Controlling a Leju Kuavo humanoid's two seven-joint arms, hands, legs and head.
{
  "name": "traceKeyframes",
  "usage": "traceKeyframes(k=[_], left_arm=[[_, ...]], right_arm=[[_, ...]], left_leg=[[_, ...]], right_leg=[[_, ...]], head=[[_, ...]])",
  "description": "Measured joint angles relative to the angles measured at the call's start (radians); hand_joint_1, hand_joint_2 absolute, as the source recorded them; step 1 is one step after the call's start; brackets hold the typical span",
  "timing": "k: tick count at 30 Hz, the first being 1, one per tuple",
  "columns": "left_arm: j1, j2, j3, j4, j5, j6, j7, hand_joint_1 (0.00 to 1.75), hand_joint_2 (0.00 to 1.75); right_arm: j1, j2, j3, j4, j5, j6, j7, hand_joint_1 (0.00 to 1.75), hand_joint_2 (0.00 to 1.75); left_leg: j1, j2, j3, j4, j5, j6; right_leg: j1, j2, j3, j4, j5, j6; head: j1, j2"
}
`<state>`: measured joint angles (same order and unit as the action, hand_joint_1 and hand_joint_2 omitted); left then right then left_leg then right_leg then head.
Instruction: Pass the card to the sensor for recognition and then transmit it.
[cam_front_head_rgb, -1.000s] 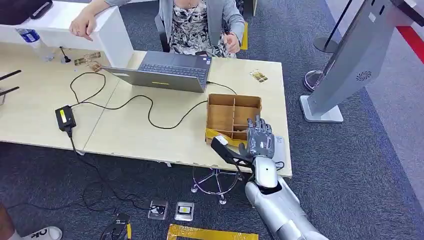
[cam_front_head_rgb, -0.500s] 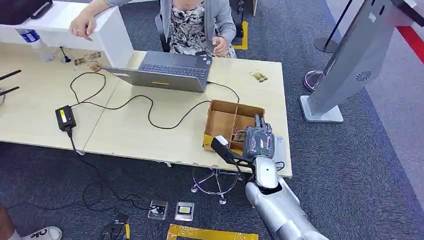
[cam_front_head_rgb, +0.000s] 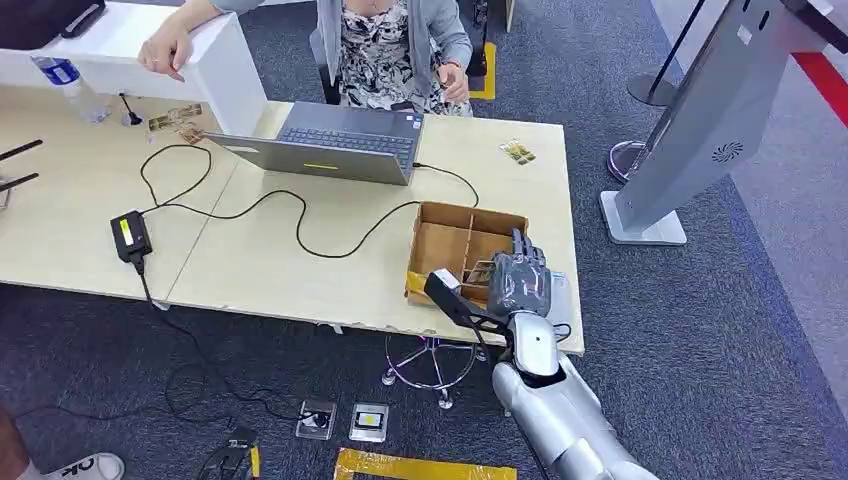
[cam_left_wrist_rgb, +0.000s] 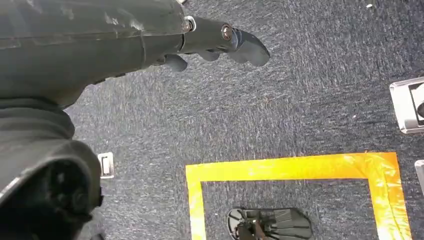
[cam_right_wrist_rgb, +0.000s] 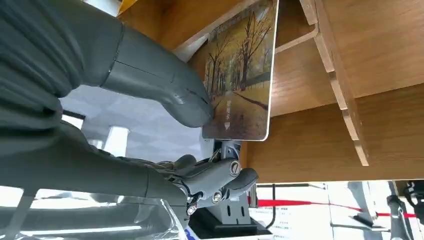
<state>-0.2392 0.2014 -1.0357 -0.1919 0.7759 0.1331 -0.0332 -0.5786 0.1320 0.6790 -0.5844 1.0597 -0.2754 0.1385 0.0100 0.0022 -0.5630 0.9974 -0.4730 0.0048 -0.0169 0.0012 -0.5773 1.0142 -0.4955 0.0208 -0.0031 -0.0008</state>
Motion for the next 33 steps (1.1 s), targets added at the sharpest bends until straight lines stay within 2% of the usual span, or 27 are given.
traceKeyframes(k=[13,19,28,33], left_arm=[[0.0,0.0,0.003,0.0,-0.006,0.0,0.0,0.0,0.0],[-0.004,-0.002,0.003,0.0,-0.022,0.0,0.0,0.0,0.0],[-0.013,-0.008,0.003,0.0,-0.024,0.0,0.002,0.0,0.0],[-0.017,-0.008,0.004,0.0,-0.031,0.0,0.002,0.0,0.0]], right_arm=[[-0.006,-0.001,-0.008,0.0,-0.014,-0.026,-0.005,1.75,1.75],[-0.097,-0.029,-0.029,-0.043,0.069,-0.081,0.029,1.75,1.75],[-0.15,-0.042,-0.078,-0.059,0.015,-0.087,-0.043,1.75,1.75],[-0.163,-0.041,-0.087,-0.059,0.008,-0.105,-0.047,1.75,1.75]], left_leg=[[0.0,0.0,0.0,0.0,0.0,0.0],[0.0,0.0,0.001,0.0,0.0,0.0],[0.0,0.0,0.0,0.0,0.0,0.0],[0.0,0.0,0.0,0.0,0.0,0.0]], right_leg=[[0.0,0.0,0.0,0.0,0.0,0.0],[0.0,0.001,0.0,0.0,0.001,0.0],[0.0,0.001,0.0,0.0,0.001,0.0],[0.0,0.0,0.0,0.0,0.001,0.0]], head=[[0.0,0.0],[0.0,0.0],[0.0,0.0],[-0.001,0.0]])
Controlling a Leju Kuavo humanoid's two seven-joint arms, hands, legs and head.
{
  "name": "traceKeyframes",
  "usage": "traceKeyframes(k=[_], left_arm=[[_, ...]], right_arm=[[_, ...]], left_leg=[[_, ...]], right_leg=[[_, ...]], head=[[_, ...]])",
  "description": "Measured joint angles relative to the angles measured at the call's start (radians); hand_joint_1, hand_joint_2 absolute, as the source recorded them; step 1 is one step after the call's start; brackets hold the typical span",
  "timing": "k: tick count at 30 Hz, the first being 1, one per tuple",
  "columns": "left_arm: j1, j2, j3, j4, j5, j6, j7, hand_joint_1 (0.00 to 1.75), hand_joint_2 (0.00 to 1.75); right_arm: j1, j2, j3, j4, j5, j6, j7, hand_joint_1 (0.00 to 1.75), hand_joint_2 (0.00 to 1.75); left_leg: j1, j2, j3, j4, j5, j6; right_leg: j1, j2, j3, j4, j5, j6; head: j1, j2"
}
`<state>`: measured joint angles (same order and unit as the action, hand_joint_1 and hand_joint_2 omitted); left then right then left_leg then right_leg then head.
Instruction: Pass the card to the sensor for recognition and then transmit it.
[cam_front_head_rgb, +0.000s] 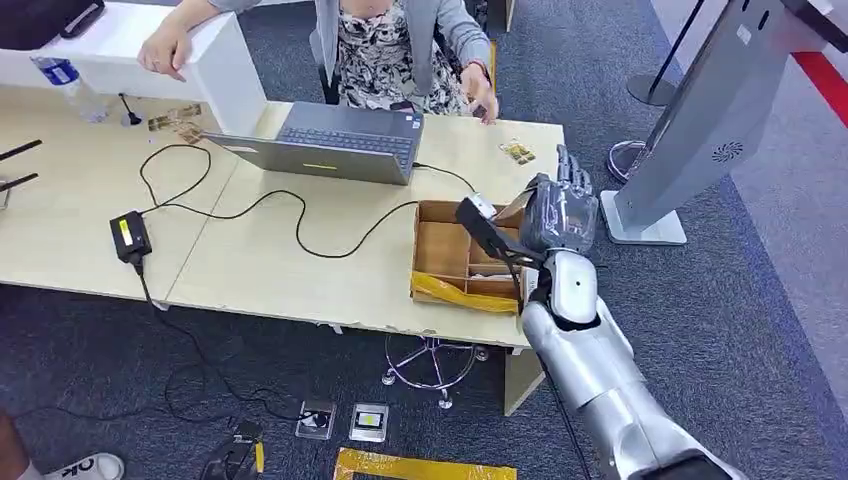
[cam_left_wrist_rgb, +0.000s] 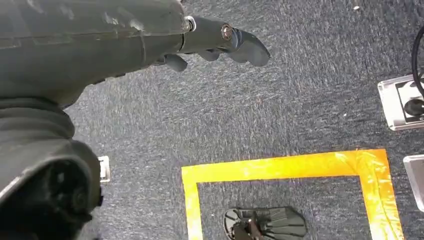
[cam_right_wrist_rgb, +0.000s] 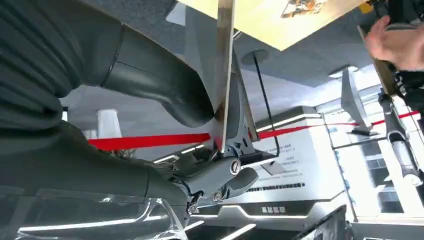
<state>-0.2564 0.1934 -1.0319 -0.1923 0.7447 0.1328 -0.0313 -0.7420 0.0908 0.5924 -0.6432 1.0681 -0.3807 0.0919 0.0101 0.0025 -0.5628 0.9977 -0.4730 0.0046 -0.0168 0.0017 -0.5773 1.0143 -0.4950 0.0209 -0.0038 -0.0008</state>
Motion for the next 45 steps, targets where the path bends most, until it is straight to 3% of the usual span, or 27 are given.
traceKeyframes(k=[12,14,19,35,36,37,45], left_arm=[[-0.01,-0.001,0.0,0.0,-0.017,-0.005,0.011,0.0,0.0],[-0.028,-0.006,0.0,0.0,-0.038,-0.011,0.03,0.0,0.0],[-0.033,-0.012,0.0,0.0,-0.04,-0.01,0.032,0.0,0.0],[-0.024,-0.019,0.006,0.0,-0.022,0.009,0.032,0.0,0.0],[-0.023,-0.019,0.006,0.0,-0.022,0.009,0.032,0.0,0.0],[-0.022,-0.019,0.006,0.0,-0.022,0.009,0.032,0.0,0.0],[-0.019,-0.022,0.011,0.0,-0.024,0.008,0.032,0.0,0.0]], right_arm=[[-0.057,0.0,-0.019,0.015,-0.001,0.013,0.004,1.75,1.75],[-0.159,0.005,-0.031,0.068,0.021,0.085,0.012,1.75,1.75],[-0.22,0.026,-0.032,0.112,0.035,0.127,0.019,1.75,1.75],[-0.226,0.067,-0.037,0.178,0.055,0.132,0.017,1.75,1.75],[-0.227,0.068,-0.037,0.18,0.055,0.132,0.017,0.03,1.75],[-0.226,0.068,-0.037,0.183,0.055,0.133,0.017,0.0,0.0],[-0.226,0.081,-0.039,0.207,0.056,0.161,-0.011,0.0,0.0]], left_leg=[[0.0,0.0,0.0,0.0,0.0,0.0],[0.0,0.0,-0.001,0.0,0.0,0.0],[0.0,0.0,-0.001,0.0,0.0,0.0],[0.0,0.0,-0.001,0.0,0.0,0.0],[0.0,0.0,-0.001,0.0,0.0,0.0],[0.0,0.0,-0.002,0.0,0.0,0.0],[0.0,0.0,-0.001,0.0,0.0,0.0]], right_leg=[[0.0,0.0,0.0,0.0,0.0,0.0],[0.0,0.0,-0.001,0.0,0.0,0.0],[0.0,0.0,-0.001,0.0,0.0,0.0],[0.0,-0.001,-0.001,0.0,0.0,0.0],[0.0,-0.001,-0.001,0.0,0.0,0.0],[0.0,-0.001,-0.001,0.0,0.0,0.0],[0.0,-0.001,-0.001,0.0,0.0,0.0]], head=[[0.0,0.0],[0.001,0.0],[0.0,0.0],[0.0,0.0],[0.0,0.0],[0.001,0.0],[0.001,0.0]])
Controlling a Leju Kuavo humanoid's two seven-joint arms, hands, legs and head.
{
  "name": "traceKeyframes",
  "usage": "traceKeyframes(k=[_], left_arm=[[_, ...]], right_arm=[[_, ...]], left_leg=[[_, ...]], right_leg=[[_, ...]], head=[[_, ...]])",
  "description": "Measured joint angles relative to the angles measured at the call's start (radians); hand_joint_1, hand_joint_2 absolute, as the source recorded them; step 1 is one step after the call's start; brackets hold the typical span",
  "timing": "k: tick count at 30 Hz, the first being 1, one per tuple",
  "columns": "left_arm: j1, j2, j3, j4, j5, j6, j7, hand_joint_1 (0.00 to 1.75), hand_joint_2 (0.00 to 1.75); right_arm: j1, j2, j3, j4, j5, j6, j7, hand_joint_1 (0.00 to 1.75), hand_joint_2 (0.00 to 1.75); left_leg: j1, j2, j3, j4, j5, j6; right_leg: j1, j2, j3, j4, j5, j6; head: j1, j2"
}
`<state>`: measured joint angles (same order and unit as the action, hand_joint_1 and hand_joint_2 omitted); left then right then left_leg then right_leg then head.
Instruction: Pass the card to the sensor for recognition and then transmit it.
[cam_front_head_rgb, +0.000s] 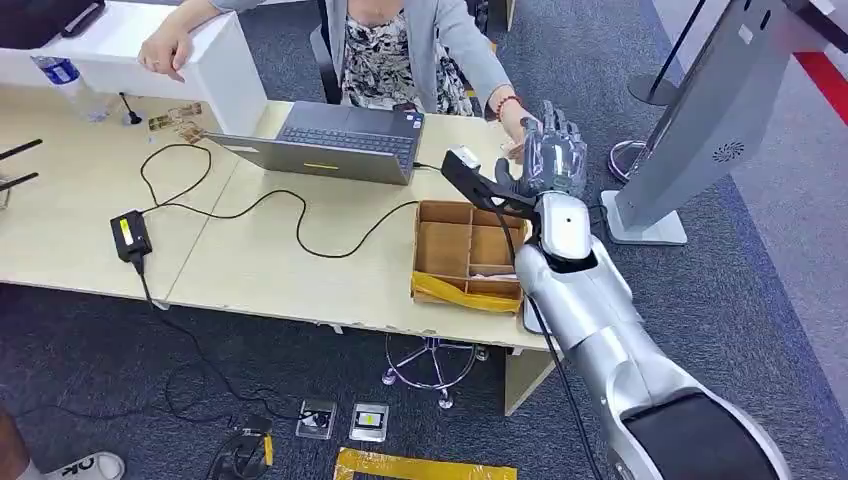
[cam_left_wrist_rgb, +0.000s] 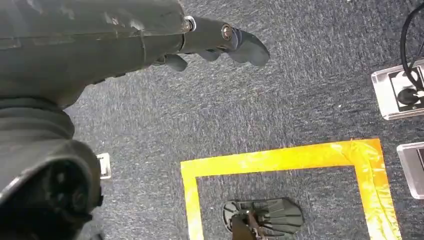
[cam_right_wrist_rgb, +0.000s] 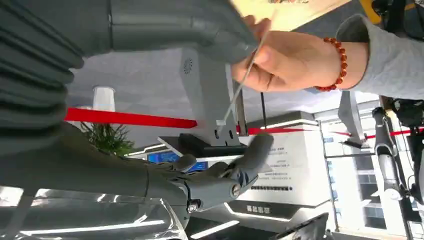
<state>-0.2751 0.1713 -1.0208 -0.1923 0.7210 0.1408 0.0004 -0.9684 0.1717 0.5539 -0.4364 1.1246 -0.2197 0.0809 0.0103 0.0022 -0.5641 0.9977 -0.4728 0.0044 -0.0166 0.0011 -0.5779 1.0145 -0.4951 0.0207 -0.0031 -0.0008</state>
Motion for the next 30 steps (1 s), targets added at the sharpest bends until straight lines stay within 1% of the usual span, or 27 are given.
traceKeyframes(k=[6,10,15,17,19,21,23,24,27,28,29,30], left_arm=[[0.009,0.0,0.012,0.0,-0.01,0.002,0.0,0.0,0.0],[0.014,0.0,0.017,0.0,-0.007,0.002,-0.003,0.0,0.0],[0.027,0.0,0.035,0.0,0.005,0.004,-0.019,0.0,0.0],[0.038,0.001,0.04,0.0,0.008,0.005,-0.026,0.0,0.0],[0.048,0.003,0.048,0.0,0.012,0.005,-0.032,0.0,0.0],[0.059,0.005,0.058,0.0,0.016,0.007,-0.033,0.0,0.0],[0.067,0.005,0.064,0.001,0.024,0.01,-0.034,0.0,0.0],[0.073,0.006,0.066,0.001,0.026,0.013,-0.036,0.0,0.0],[0.087,0.005,0.077,0.001,0.034,0.013,-0.044,0.0,0.0],[0.093,0.006,0.081,0.001,0.035,0.014,-0.044,0.0,0.0],[0.097,0.006,0.084,0.001,0.035,0.014,-0.044,0.0,0.0],[0.099,0.008,0.087,0.002,0.036,0.015,-0.044,0.0,0.0]], right_arm=[[0.0,0.0,-0.001,0.016,0.0,-0.001,-0.002,0.0,0.0],[-0.002,-0.005,-0.003,0.026,0.008,-0.002,0.009,0.0,0.0],[-0.009,-0.046,-0.032,0.034,-0.055,-0.002,-0.006,0.0,0.0],[-0.009,-0.077,-0.053,0.037,-0.094,-0.003,-0.033,0.0,0.0],[-0.009,-0.124,-0.09,0.038,-0.164,-0.002,-0.065,0.0,0.0],[-0.009,-0.162,-0.136,0.04,-0.248,0.01,-0.076,0.0,0.0],[-0.006,-0.202,-0.183,0.042,-0.323,0.021,-0.074,0.0,0.0],[-0.002,-0.233,-0.211,0.043,-0.362,0.034,-0.076,0.0,0.0],[0.026,-0.335,-0.281,0.046,-0.407,0.066,-0.119,0.0,0.0],[0.032,-0.36,-0.3,0.046,-0.413,0.069,-0.124,0.0,0.0],[0.037,-0.372,-0.312,0.046,-0.415,0.069,-0.125,0.0,0.0],[0.039,-0.394,-0.333,0.047,-0.416,0.067,-0.12,0.0,0.0]], left_leg=[[0.0,0.0,0.0,0.0,0.0,0.0],[0.0,0.0,0.0,0.0,0.0,0.0],[0.0,0.0,0.0,0.0,0.0,0.0],[0.0,0.0,0.0,0.0,0.0,0.0],[0.0,0.0,0.0,0.0,0.0,0.0],[0.0,0.0,0.0,0.001,0.0,0.0],[-0.001,0.0,0.0,0.001,0.0,0.0],[-0.001,0.0,0.001,0.001,-0.001,0.001],[-0.001,-0.003,-0.001,0.001,-0.001,0.001],[-0.001,-0.003,-0.002,0.001,-0.001,0.001],[-0.001,-0.003,-0.002,0.001,-0.001,0.001],[-0.001,0.0,-0.002,0.001,-0.001,0.0]], right_leg=[[0.0,0.0,0.0,0.0,0.0,0.0],[0.0,0.0,0.0,0.0,0.0,0.0],[0.0,0.0,0.0,-0.001,0.0,0.0],[0.0,0.0,0.0,-0.001,0.0,0.0],[0.0,0.0,0.0,-0.002,0.0,0.0],[0.0,-0.001,0.0,-0.002,0.0,0.0],[0.0,0.0,-0.001,-0.002,0.0,0.0],[0.0,0.0,-0.001,-0.003,0.0,0.0],[-0.001,-0.004,0.001,-0.003,0.0,0.0],[-0.001,-0.004,0.0,-0.003,0.0,0.0],[-0.001,-0.003,-0.001,-0.003,0.0,0.0],[-0.001,0.0,-0.002,-0.003,0.0,0.0]], head=[[0.0,0.0],[0.0,0.0],[0.0,0.0],[0.0,0.0],[0.0,0.0],[0.0,0.0],[0.0,0.0],[0.0,0.0],[0.0,0.0],[0.0,0.0],[0.0,0.0],[0.0,0.0]])
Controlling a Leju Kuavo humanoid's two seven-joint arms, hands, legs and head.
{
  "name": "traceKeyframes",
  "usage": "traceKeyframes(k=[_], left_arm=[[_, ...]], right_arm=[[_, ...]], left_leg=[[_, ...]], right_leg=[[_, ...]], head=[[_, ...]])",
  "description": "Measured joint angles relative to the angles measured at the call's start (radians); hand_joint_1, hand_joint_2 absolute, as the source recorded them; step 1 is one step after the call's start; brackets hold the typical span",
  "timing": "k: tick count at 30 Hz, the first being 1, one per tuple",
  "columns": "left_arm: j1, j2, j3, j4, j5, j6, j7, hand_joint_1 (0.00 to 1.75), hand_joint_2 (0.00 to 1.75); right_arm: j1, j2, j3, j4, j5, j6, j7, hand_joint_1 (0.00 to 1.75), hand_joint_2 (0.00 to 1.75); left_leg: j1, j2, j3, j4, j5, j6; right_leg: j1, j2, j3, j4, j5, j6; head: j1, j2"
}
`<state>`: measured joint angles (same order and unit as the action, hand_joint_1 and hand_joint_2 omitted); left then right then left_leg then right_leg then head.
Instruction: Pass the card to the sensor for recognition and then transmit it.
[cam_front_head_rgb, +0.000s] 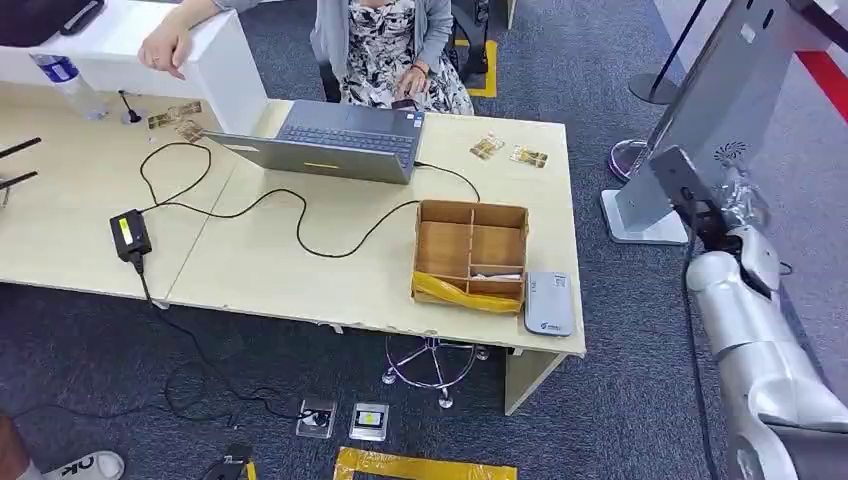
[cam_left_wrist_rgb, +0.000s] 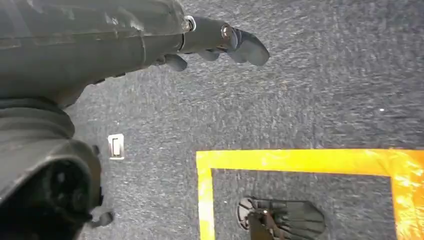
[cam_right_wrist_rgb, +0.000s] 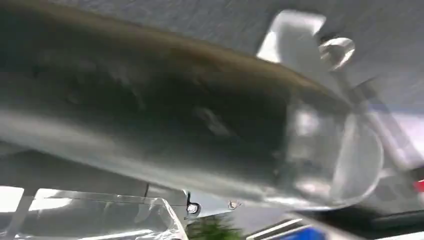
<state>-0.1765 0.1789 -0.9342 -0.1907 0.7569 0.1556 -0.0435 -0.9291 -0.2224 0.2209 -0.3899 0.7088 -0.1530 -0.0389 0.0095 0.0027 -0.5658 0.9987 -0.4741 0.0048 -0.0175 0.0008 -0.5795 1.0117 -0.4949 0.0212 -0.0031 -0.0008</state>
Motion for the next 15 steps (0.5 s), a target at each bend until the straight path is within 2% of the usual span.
traceKeyframes(k=[2,4,6,10,15], left_arm=[[-0.001,0.001,0.003,0.0,0.007,0.003,-0.004,0.0,0.0],[0.0,0.0,0.012,0.0,0.018,0.01,-0.018,0.0,0.0],[0.007,-0.003,0.021,0.0,0.026,0.013,-0.029,0.0,0.0],[0.026,-0.002,0.035,0.001,0.053,0.025,-0.031,0.0,0.0],[0.027,-0.003,0.056,0.001,0.077,0.041,-0.026,0.0,0.0]], right_arm=[[0.009,-0.029,-0.024,0.003,0.001,-0.034,0.024,0.0,0.0],[0.031,-0.072,-0.048,0.006,0.025,-0.111,0.003,0.0,0.0],[0.069,-0.148,-0.066,0.01,0.008,-0.154,-0.041,0.0,0.0],[0.166,-0.273,-0.125,0.026,-0.043,-0.146,-0.036,0.0,0.0],[0.292,-0.383,-0.19,0.059,-0.096,-0.13,0.019,0.0,0.0]], left_leg=[[0.0,0.003,0.002,0.0,-0.001,0.0],[0.0,0.001,0.003,0.001,-0.002,0.0],[0.001,-0.007,0.002,0.0,-0.002,0.001],[0.0,-0.006,0.001,0.0,-0.004,0.001],[0.0,-0.005,0.0,0.0,-0.005,0.001]], right_leg=[[0.0,0.003,0.0,0.0,0.0,0.0],[0.0,0.001,-0.001,0.0,0.0,0.0],[0.001,-0.007,0.003,-0.001,-0.002,0.001],[0.0,-0.006,0.002,-0.001,-0.003,0.0],[0.0,-0.006,0.002,-0.001,-0.003,0.001]], head=[[0.0,0.0],[-0.001,0.0],[0.001,0.0],[-0.001,0.0],[0.0,0.0]])
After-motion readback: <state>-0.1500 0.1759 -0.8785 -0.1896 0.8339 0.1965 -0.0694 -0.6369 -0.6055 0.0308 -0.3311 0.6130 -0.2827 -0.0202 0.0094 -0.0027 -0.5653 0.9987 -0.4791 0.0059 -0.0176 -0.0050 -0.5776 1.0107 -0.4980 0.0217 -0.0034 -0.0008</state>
